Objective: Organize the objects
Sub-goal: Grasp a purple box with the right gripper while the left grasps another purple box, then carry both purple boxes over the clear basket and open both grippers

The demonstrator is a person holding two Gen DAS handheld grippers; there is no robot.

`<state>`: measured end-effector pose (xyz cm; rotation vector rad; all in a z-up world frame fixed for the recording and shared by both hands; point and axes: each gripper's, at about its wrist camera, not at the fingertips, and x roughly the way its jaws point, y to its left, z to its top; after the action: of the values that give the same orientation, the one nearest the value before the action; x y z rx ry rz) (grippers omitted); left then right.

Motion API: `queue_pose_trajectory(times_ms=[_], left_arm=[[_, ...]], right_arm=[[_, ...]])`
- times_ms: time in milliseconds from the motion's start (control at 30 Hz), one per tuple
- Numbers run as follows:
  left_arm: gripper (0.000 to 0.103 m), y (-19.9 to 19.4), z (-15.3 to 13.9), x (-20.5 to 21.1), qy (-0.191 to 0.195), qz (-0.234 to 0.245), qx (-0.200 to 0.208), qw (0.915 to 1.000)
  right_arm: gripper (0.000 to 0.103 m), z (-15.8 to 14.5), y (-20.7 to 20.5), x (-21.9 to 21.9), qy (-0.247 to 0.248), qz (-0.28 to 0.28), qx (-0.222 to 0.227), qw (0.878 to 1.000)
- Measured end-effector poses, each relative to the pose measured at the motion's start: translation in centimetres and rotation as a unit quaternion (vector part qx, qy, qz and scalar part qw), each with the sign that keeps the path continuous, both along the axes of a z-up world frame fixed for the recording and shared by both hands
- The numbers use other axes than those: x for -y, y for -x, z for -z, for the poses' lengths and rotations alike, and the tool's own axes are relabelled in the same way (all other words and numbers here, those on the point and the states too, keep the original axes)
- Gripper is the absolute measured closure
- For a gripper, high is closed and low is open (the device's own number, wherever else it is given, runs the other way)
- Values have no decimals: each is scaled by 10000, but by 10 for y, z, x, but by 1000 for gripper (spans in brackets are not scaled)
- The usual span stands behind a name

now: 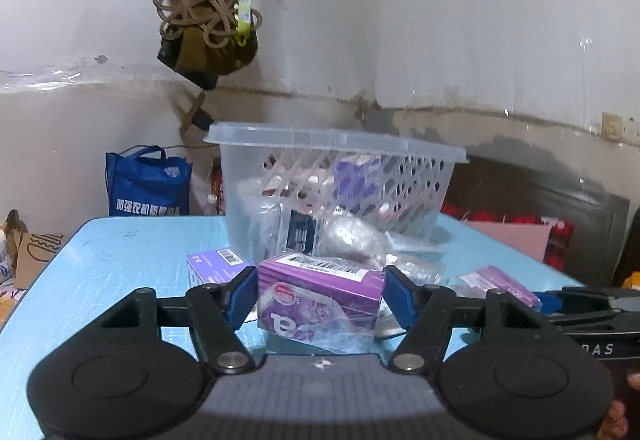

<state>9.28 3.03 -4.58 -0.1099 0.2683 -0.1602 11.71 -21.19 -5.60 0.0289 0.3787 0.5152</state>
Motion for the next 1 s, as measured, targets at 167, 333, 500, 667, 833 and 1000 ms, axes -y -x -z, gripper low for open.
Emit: queue_pose_trajectory(times_ms=[167, 333, 500, 667, 833, 1000], left_arm=[[33, 4, 2, 3, 92, 32, -24, 9999], [33, 9, 3, 3, 154, 43, -28, 9999], [33, 12, 6, 1, 217, 33, -45, 9997], [33, 16, 4, -3, 249, -43, -1, 9997], [33, 22, -14, -10, 341, -32, 162, 9993], [33, 5, -66, -17, 199, -86, 665, 9976]], right_arm=[[41, -3, 1, 8, -130, 45, 104, 9999], [41, -7, 3, 10, -176, 39, 174, 9997], [42, -7, 4, 9, -201, -8, 205, 9996], [42, -10, 6, 12, -250, -31, 292, 9993], [42, -28, 7, 17, -362, -140, 469, 9981], [42, -74, -12, 19, -372, -432, 871, 9946]])
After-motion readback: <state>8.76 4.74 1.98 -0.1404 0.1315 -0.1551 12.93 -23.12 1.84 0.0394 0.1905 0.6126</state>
